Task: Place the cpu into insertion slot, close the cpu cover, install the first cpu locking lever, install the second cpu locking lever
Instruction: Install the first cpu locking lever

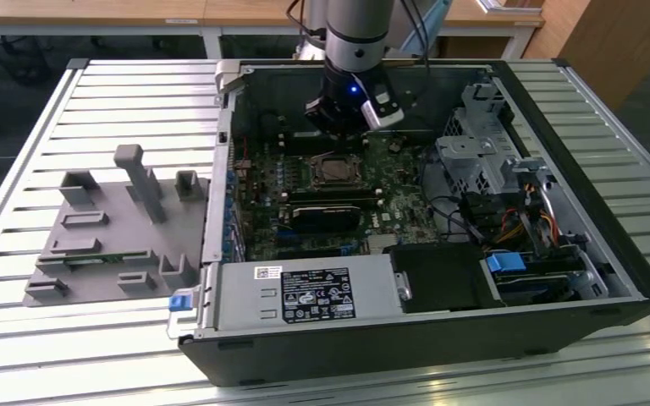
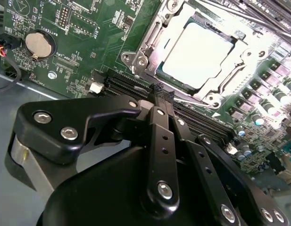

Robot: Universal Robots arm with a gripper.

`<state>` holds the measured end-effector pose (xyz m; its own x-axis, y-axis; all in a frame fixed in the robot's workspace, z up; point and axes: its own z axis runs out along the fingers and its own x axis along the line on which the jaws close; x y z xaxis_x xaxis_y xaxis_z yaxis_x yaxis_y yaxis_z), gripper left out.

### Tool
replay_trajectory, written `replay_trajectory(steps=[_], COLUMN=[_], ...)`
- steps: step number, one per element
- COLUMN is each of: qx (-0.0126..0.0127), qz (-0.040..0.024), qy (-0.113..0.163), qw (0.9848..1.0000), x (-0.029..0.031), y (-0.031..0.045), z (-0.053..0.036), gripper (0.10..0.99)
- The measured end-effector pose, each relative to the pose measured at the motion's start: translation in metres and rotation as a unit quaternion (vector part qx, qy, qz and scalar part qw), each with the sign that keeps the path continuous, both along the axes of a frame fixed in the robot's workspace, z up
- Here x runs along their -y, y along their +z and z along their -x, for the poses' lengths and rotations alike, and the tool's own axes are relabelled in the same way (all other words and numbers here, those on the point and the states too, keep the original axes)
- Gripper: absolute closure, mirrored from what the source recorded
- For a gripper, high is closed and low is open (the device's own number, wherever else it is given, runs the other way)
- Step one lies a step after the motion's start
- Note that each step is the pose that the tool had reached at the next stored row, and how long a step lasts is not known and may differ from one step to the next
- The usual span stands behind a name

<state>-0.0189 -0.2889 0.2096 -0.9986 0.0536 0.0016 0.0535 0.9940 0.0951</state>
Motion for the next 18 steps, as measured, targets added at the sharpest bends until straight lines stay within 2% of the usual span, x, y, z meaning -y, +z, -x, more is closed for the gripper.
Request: replay_trajectory(steps=[4,13,18], qx=[0.0000,0.0001,0.0000], qz=[0.0017,0.0021,0.0110], qy=[0.000,0.000,0.000], qw=[1.0000,1.0000,0.9999], x=[-0.0001,-0.0001,-0.0003], y=[-0.0032,-0.0035,-0.0064], z=[-0.0007,-0.0009,-0.0009], gripper=[0.980,0.980,0.980])
